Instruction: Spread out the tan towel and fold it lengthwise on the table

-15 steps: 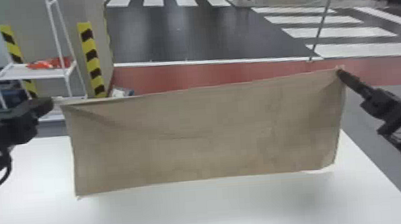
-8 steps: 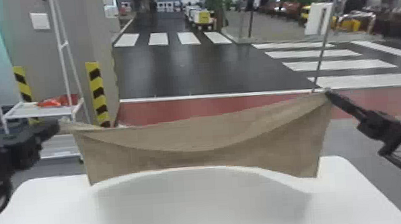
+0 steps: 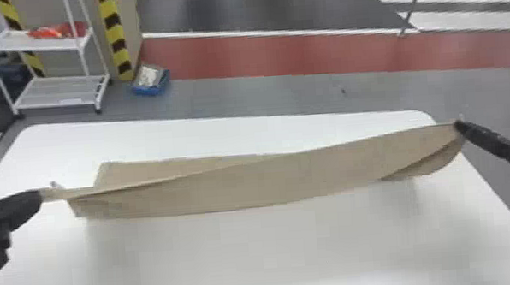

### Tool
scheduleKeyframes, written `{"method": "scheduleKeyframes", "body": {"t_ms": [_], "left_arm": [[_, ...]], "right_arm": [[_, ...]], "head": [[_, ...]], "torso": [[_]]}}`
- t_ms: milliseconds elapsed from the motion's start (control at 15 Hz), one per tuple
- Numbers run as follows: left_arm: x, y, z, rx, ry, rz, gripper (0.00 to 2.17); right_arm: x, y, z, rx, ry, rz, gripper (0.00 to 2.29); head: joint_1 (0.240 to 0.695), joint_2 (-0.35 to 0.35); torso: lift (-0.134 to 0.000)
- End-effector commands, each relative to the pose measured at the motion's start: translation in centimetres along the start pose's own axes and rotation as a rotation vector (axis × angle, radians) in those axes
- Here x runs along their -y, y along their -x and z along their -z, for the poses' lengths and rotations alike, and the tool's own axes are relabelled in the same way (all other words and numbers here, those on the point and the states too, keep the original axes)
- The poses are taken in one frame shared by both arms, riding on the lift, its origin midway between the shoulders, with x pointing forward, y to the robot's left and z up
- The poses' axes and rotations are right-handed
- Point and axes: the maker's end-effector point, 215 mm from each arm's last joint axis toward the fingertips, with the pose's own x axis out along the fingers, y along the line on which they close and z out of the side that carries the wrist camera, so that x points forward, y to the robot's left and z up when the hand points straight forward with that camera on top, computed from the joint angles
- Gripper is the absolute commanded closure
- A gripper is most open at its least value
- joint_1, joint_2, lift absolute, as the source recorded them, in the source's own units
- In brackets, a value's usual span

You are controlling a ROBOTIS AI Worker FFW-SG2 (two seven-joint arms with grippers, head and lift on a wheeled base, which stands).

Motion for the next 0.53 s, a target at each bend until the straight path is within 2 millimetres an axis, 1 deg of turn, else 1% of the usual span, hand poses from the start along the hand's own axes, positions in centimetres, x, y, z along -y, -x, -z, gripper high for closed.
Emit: {"method": "scheduleKeyframes", "body": {"t_ms": [0, 67, 133, 200, 267, 400, 467], "left_arm": [[0.7, 1.4, 2.2, -0.046, 0.015, -0.002, 1.54], [1.1, 1.9, 3.7, -0.095, 0.011, -0.009, 1.54], [1.4, 2.3, 4.9, -0.140, 0.004, -0.014, 1.54], [1.5, 2.6, 5.1, -0.154, -0.004, -0.024, 1.54], [1.4, 2.6, 4.9, -0.151, -0.012, -0.030, 1.54], [1.4, 2.2, 3.8, -0.129, -0.024, -0.037, 1.54], [1.6, 1.7, 3.0, -0.114, -0.035, -0.040, 1.54]], "right_arm": [[1.5, 4.4, 3.2, -0.046, -0.033, 0.045, 1.33], [1.6, 6.0, 4.2, -0.052, -0.051, 0.049, 1.33], [1.7, 7.3, 4.5, -0.044, -0.066, 0.056, 1.33], [2.0, 8.4, 4.8, -0.035, -0.074, 0.068, 1.33], [2.4, 8.9, 5.0, -0.030, -0.074, 0.080, 1.33], [3.2, 9.0, 5.5, -0.034, -0.046, 0.100, 1.33], [3.7, 9.1, 5.6, -0.023, -0.028, 0.115, 1.33]], "head": [[0.695, -0.163], [0.695, -0.198], [0.695, -0.211], [0.695, -0.226], [0.695, -0.239], [0.695, -0.279], [0.695, -0.285]], "torso": [[-0.124], [-0.124], [-0.124], [-0.124], [-0.124], [-0.124], [-0.124]]}}
